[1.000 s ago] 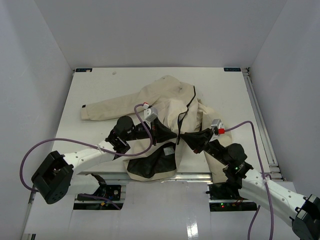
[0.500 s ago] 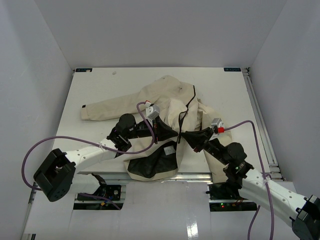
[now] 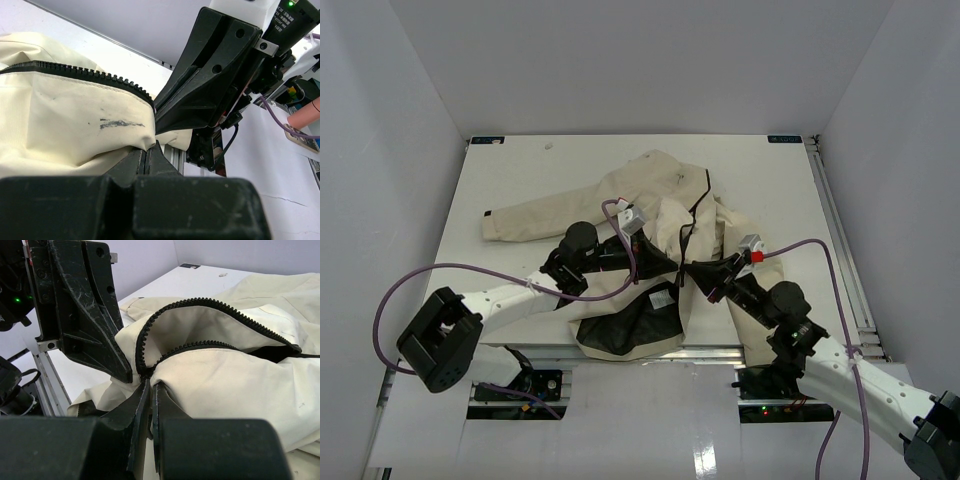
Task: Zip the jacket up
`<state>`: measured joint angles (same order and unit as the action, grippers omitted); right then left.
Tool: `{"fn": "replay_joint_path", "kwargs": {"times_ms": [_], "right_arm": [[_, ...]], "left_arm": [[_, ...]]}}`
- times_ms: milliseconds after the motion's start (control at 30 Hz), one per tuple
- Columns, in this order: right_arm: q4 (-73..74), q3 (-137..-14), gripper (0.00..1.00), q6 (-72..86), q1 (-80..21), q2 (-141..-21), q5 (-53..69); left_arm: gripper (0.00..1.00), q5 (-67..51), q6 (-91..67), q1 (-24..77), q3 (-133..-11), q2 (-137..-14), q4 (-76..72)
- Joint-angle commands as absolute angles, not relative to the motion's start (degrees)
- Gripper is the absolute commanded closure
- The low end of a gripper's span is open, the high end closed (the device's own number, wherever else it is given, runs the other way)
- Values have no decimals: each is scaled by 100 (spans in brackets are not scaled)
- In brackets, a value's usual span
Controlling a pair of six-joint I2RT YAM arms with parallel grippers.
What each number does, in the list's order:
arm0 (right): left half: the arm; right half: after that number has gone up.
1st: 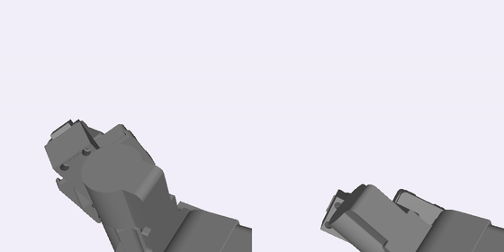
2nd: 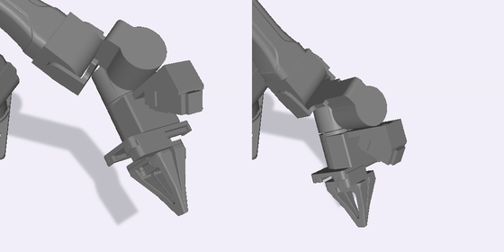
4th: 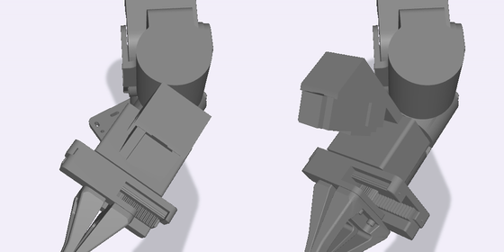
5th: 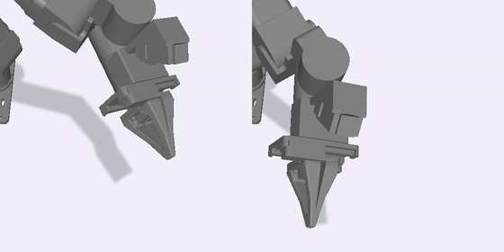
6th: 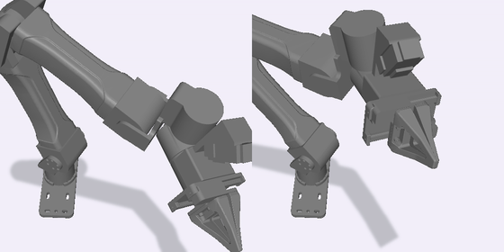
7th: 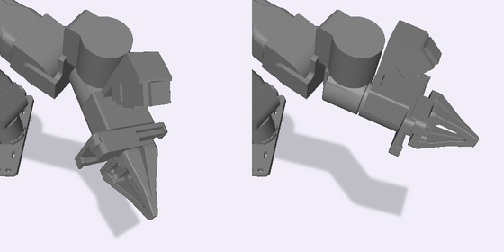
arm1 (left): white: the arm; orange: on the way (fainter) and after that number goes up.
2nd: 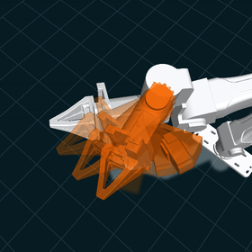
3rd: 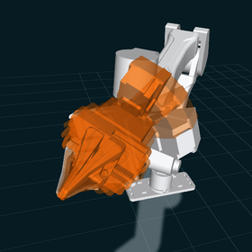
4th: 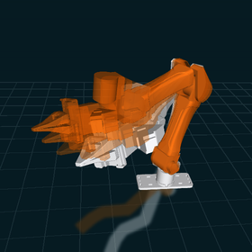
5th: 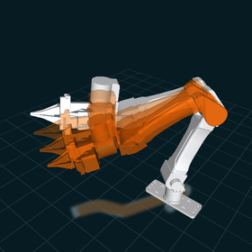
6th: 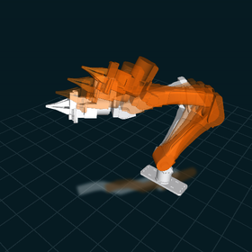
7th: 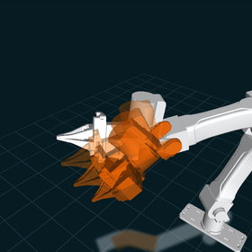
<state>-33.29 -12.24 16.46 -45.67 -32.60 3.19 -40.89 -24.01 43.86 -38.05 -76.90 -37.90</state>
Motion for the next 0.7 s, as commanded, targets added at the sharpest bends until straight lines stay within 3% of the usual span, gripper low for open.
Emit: {"fn": "replay_joint_path", "kwargs": {"times_ms": [0, 267, 667], "right_arm": [[-4516, -1940, 92, 1768, -4649, -3299, 570], [-4806, -1608, 91, 2202, -4658, -3764, 939], [-3752, -1441, 67, 2350, -4649, -3459, 786]], "left_arm": [[100, -4553, -2408, 4632, -3682, -7689, -3162], [100, -4387, -2506, 4560, -4129, -7729, -2419], [100, -3929, -2893, 4505, -4370, -7755, -1820]]}}
